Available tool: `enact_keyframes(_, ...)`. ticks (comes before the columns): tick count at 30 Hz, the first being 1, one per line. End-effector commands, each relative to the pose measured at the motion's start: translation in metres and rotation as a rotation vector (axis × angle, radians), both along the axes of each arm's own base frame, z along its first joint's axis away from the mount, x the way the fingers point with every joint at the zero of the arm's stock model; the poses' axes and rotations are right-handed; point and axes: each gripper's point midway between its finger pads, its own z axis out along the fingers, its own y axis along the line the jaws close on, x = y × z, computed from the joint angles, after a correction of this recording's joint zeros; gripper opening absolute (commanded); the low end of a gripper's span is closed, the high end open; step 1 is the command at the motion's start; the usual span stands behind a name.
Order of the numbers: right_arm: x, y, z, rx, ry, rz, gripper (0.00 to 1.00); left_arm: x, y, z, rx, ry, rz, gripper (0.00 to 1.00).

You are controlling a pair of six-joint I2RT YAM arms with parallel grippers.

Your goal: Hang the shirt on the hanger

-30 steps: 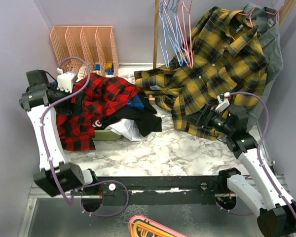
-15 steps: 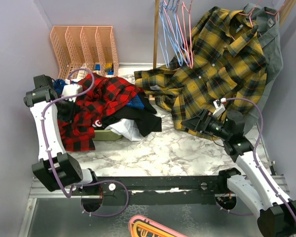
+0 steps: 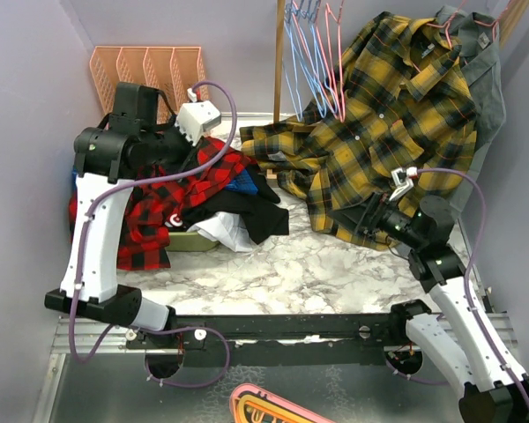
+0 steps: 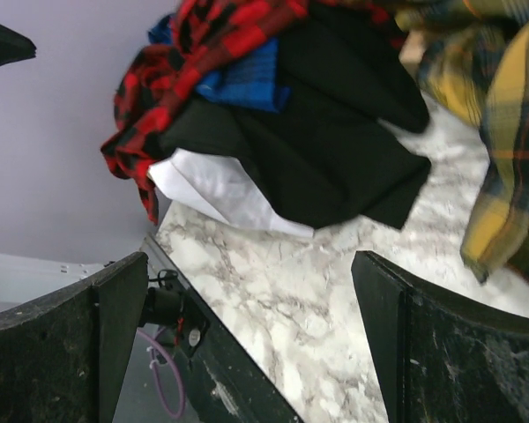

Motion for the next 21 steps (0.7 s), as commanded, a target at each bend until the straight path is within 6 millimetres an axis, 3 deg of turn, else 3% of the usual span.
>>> enact_keyframes(1,0.002,0.003,0.043,-0.043,-0.182,0.05,0.99,-0.005,-0.002,-0.001,0.001,0.036,0.021,0.01)
enact_keyframes(2,0.003,0.003,0.042,-0.055,-0.176,0.053,0.99,0.002,0.006,-0.016,0.052,0.061,0.06,0.16)
enact_keyframes(3,0.004,0.003,0.04,-0.061,-0.169,0.057,0.99,0.009,0.016,-0.029,0.1,0.067,0.11,0.37)
enact_keyframes(5,0.003,0.004,0.033,-0.061,-0.156,0.07,0.99,0.02,0.031,-0.051,0.165,0.066,0.184,0.89)
enact_keyframes(6,0.002,0.004,0.031,-0.057,-0.158,0.071,0.99,0.021,0.032,-0.059,0.177,0.07,0.185,0.98)
enact_keyframes(10,0.0,0.006,0.017,-0.034,-0.128,0.076,1.0,0.015,0.032,-0.08,0.203,0.102,0.131,0.99)
enact_keyframes(15,-0.001,0.007,0.007,-0.027,-0.107,0.082,0.99,0.031,0.065,-0.093,0.339,0.051,0.279,0.99)
enact_keyframes(21,-0.001,0.006,-0.001,-0.031,-0.09,0.077,0.99,0.012,0.097,-0.105,0.457,0.096,0.378,0.96)
